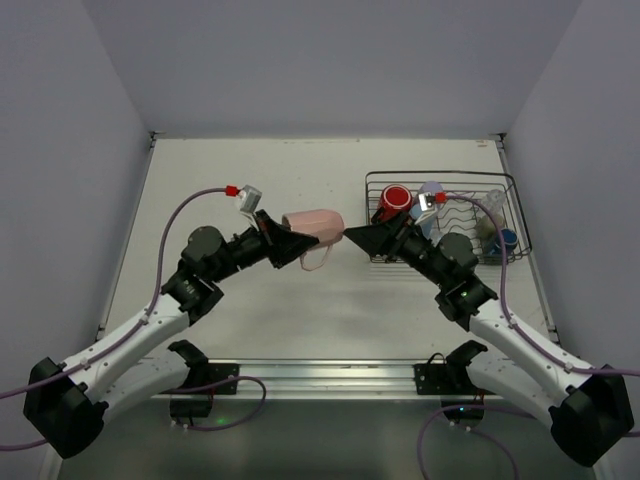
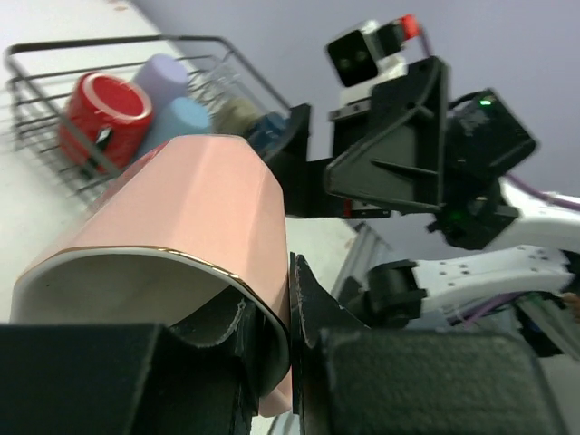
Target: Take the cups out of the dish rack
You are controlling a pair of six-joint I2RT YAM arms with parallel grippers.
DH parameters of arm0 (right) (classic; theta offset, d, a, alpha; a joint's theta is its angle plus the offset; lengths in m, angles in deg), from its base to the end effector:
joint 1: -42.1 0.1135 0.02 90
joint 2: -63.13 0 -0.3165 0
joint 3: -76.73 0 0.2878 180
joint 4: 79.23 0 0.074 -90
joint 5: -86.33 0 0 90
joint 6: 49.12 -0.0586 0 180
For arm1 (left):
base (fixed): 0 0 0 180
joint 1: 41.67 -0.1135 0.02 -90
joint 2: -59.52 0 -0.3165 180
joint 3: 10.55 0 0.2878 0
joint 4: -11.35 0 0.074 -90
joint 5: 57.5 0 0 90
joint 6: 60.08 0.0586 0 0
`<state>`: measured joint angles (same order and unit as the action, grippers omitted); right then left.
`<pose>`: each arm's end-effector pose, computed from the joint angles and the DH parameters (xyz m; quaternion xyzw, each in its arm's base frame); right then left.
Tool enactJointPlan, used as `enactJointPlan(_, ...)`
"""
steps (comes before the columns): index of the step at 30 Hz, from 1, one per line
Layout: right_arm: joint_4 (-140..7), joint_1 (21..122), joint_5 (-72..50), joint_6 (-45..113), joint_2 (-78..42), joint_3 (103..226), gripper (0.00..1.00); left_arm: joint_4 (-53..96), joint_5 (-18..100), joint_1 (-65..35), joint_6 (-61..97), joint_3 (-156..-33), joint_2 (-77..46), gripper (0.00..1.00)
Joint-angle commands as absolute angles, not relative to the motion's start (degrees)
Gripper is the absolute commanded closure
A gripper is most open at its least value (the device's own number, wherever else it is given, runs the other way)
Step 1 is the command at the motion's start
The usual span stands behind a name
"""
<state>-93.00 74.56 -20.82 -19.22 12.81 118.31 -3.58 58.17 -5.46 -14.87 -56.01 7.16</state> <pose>0.1864 0.1390 0.3248 0.0528 0.6748 0.5966 0.4312 0.1770 -0.1611 0.3473 0.1194 0.6502 -0.5888 0.4651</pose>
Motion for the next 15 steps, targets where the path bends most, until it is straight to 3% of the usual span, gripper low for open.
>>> enactJointPlan(1, -87.7, 74.6, -16.3, -14.2, 13.7, 120.6, 0.01, 12.1, 48.4, -5.2, -3.5, -65.4, 9.2, 1.0)
enactJointPlan(8, -68.8, 74.7, -7.9, -1.1, 15.8, 126.6, 0.01, 45.4, 27.1, -9.5, 6.7, -80.1, -1.9, 1.0)
enactJointPlan(15, -58.3, 74.7, -5.5, 5.4, 18.4, 128.3, 0.01, 51.9, 34.9, -27.9, 10.5, -88.1, -14.5, 1.0)
